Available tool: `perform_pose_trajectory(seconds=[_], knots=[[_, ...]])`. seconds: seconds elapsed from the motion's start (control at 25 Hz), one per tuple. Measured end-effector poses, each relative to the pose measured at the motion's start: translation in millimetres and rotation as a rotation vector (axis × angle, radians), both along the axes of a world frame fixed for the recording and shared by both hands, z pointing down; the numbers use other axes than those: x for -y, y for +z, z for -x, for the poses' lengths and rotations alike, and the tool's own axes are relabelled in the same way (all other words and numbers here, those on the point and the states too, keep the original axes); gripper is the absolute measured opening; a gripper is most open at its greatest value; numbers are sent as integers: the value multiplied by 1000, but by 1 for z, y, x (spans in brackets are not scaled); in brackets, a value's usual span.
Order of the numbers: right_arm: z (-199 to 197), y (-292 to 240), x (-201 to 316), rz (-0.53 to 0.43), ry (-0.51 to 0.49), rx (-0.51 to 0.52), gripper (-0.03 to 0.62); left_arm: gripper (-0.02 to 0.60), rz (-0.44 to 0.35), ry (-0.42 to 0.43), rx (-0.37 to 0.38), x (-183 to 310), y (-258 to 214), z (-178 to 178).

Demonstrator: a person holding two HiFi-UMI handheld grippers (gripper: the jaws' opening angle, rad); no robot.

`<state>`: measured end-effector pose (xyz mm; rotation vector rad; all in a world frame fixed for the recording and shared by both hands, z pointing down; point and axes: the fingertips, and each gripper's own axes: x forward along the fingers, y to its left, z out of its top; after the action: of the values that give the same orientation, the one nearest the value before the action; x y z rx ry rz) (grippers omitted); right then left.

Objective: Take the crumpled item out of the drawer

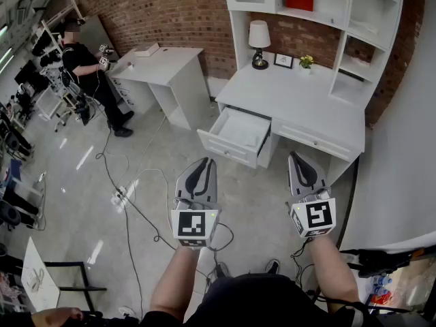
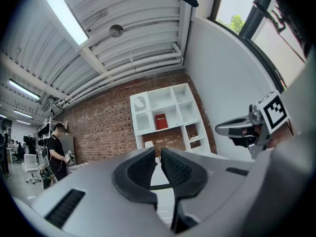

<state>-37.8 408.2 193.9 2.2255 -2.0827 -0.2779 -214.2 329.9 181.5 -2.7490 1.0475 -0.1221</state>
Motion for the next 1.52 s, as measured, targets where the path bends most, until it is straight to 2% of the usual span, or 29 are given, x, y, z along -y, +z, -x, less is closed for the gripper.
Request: perform_pose_trajectory(seconds=[0.2,0.4,0.6,0.64,0.72,0.76,0.92,1.2,1.4,1.52], knots=[[-19,7,-2,7,-19,-10,0,37,13,-9,-15,-5,7,-21],[-40,9,-11,-6,-53,4,0,37,76,-41,-87,-13,14,-35],[-68,9,-25,-22,-45,6,1,46,88,-100,-135,-25,14,-43],[-72,11,-25,-16,-51,16,2,79,91,-102,-129,-27,15,-45],[-80,20,-24,1,-64,54,109,179,106,-98,-109,-28,19,-52],[-85,25,-22,8,-65,73,125,192,111,-95,-97,-28,21,-55],[-100,41,-12,23,-50,97,126,193,118,-84,-52,-17,35,-71],[-101,60,45,69,-40,38,117,193,192,-75,-80,55,75,-81],[-123,61,104,158,15,-72,86,193,270,-45,-119,130,100,-94],[-127,67,149,197,25,-124,86,193,312,-35,-118,178,118,-100]])
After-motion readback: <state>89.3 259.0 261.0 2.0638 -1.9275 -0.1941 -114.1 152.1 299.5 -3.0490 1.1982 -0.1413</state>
